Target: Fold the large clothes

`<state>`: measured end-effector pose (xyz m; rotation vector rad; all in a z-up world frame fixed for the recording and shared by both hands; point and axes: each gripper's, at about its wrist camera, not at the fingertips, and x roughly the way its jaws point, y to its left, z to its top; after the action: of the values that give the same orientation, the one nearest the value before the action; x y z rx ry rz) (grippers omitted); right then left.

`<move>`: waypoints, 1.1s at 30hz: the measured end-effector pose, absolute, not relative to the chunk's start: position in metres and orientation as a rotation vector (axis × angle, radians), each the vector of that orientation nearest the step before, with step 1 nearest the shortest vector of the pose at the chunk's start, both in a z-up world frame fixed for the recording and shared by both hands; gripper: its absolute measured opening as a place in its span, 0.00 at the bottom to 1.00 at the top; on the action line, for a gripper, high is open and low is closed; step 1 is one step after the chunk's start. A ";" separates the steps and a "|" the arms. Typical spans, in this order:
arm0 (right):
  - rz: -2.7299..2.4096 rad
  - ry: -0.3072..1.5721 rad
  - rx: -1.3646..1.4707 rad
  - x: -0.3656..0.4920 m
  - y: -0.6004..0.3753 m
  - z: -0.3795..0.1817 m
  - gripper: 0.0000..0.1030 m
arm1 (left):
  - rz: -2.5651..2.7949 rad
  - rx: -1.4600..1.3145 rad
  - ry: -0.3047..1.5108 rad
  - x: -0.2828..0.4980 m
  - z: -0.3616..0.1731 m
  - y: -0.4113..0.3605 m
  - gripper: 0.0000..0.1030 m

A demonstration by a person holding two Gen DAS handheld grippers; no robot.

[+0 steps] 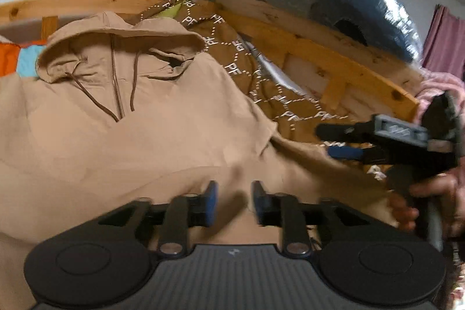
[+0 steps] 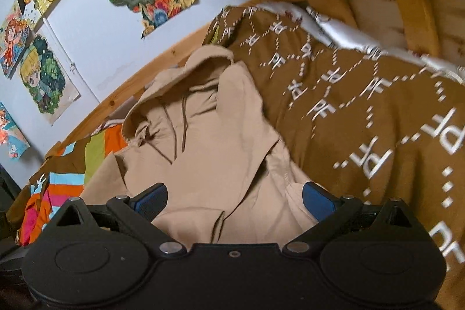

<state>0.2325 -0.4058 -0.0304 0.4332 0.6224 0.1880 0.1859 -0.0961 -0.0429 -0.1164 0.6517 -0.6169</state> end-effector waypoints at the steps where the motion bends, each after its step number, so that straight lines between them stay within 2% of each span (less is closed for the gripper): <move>1: 0.196 0.637 0.436 0.235 -0.403 -0.032 0.97 | -0.620 -0.131 0.648 0.182 -0.040 -0.091 0.62; 2: 0.203 0.653 0.437 0.238 -0.399 -0.034 0.97 | -0.624 -0.147 0.641 0.178 -0.036 -0.087 0.69; 7: 0.216 0.727 0.339 0.251 -0.372 -0.047 0.93 | -0.588 -0.172 0.622 0.160 -0.015 -0.058 0.72; 9: 0.208 0.740 0.256 0.256 -0.358 -0.051 0.80 | -0.509 -0.164 0.623 0.157 -0.010 -0.043 0.72; 10: 0.201 0.732 0.194 0.256 -0.349 -0.049 0.77 | -0.459 -0.161 0.625 0.156 -0.008 -0.034 0.72; 14: 0.258 0.680 0.021 0.252 -0.324 -0.045 0.77 | -0.184 -0.167 0.658 0.164 -0.009 0.014 0.73; 20: 0.306 0.793 0.020 0.282 -0.315 -0.063 0.75 | 0.116 -0.216 0.723 0.204 -0.029 0.088 0.74; 22: 0.296 0.841 0.056 0.292 -0.317 -0.073 0.63 | 0.158 -0.198 0.740 0.219 -0.034 0.101 0.74; 24: 0.314 0.846 0.055 0.293 -0.315 -0.076 0.28 | 0.181 -0.189 0.744 0.234 -0.036 0.105 0.74; 25: 0.329 0.846 0.034 0.292 -0.313 -0.075 0.23 | 0.183 -0.201 0.744 0.239 -0.035 0.107 0.74; 26: 0.350 0.832 0.021 0.288 -0.312 -0.073 0.10 | 0.183 -0.218 0.742 0.244 -0.035 0.109 0.74; 29: 0.351 0.706 -0.052 0.269 -0.310 -0.051 0.05 | 0.183 -0.244 0.730 0.254 -0.033 0.109 0.74; 33: 0.224 0.530 -0.090 0.252 -0.328 -0.017 0.05 | 0.167 -0.221 0.725 0.265 -0.036 0.099 0.74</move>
<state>0.2520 -0.3278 -0.0171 -0.0901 0.5305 0.2241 0.2647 0.0989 -0.0360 -0.2205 0.7245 0.1670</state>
